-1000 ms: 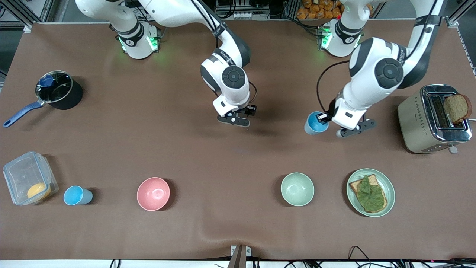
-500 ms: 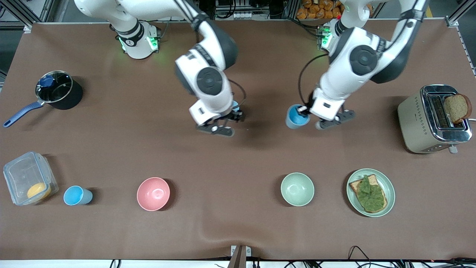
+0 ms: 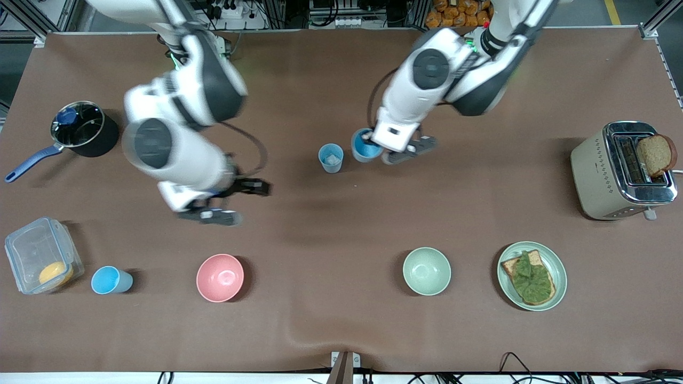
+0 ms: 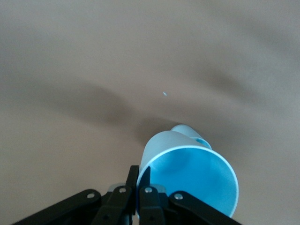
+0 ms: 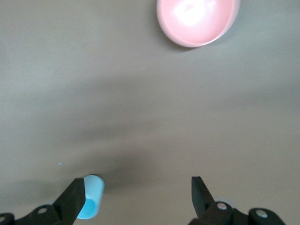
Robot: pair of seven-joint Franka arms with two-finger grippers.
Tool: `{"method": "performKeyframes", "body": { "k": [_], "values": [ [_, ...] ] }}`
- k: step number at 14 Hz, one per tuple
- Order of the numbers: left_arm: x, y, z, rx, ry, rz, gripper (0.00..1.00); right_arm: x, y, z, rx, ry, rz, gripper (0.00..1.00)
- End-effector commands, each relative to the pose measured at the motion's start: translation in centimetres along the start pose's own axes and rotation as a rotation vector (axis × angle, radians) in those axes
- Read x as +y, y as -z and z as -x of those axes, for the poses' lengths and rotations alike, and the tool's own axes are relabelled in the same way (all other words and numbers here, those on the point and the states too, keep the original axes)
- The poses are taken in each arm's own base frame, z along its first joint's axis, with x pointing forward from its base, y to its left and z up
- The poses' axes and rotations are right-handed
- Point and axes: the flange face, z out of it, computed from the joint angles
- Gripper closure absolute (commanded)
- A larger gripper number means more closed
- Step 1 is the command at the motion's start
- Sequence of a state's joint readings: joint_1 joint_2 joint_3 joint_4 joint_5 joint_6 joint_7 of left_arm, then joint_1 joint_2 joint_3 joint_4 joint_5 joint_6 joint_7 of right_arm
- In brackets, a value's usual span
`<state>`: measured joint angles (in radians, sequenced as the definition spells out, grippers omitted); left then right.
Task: Stack blue cups with both arms
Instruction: 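Lower the left gripper's cup into the placed cup while the right gripper withdraws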
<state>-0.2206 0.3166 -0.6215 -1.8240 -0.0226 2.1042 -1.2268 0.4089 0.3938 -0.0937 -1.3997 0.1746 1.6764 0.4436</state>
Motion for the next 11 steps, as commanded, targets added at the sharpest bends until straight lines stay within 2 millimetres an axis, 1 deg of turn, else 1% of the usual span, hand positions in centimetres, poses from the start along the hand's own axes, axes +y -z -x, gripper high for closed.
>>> {"method": "performKeyframes", "body": {
  "k": [1, 2, 3, 4, 5, 6, 7, 8, 9, 10, 11],
  "values": [
    [4.5, -2.0, 2.1, 0.020, 0.030, -0.013, 1.00, 9.1, 4.4, -1.4, 0.003, 0.064, -0.040, 0.00],
    [5.5, -3.0, 3.0, 0.010, 0.022, -0.016, 1.00, 12.4, 5.5, -2.0, 0.003, 0.068, -0.048, 0.00],
    [6.0, -3.9, 3.2, 0.006, 0.017, -0.024, 1.00, 15.4, 6.7, -2.3, 0.013, 0.068, -0.058, 0.00],
    [6.2, -4.8, 3.4, 0.009, 0.011, -0.034, 1.00, 17.6, 7.7, -2.2, 0.018, 0.083, -0.064, 0.00],
    [6.2, -5.6, 3.3, 0.010, 0.015, -0.045, 1.00, 19.5, 8.1, -2.1, 0.002, 0.095, -0.066, 0.00],
    [6.2, -5.8, 3.3, 0.018, 0.011, -0.050, 1.00, 21.2, 8.8, -1.4, -0.025, 0.106, -0.071, 0.00],
    [6.3, -6.3, 3.6, 0.015, 0.008, -0.056, 1.00, 22.2, 9.6, -0.7, -0.037, 0.106, -0.071, 0.00],
    [6.3, -6.8, 3.5, 0.011, 0.009, -0.062, 1.00, 22.5, 10.1, -0.2, -0.040, 0.114, -0.056, 0.00],
    [6.3, -6.8, 3.4, 0.009, 0.013, -0.061, 1.00, 22.8, 11.3, 0.9, -0.036, 0.120, -0.023, 0.00],
    [6.3, -7.0, 3.4, 0.007, 0.013, -0.062, 1.00, 23.0, 11.3, 1.1, -0.039, 0.120, 0.014, 0.00],
    [6.2, -7.5, 3.1, 0.000, 0.020, -0.069, 1.00, 22.5, 11.3, 1.2, -0.034, 0.130, 0.032, 0.00]
  ]
}}
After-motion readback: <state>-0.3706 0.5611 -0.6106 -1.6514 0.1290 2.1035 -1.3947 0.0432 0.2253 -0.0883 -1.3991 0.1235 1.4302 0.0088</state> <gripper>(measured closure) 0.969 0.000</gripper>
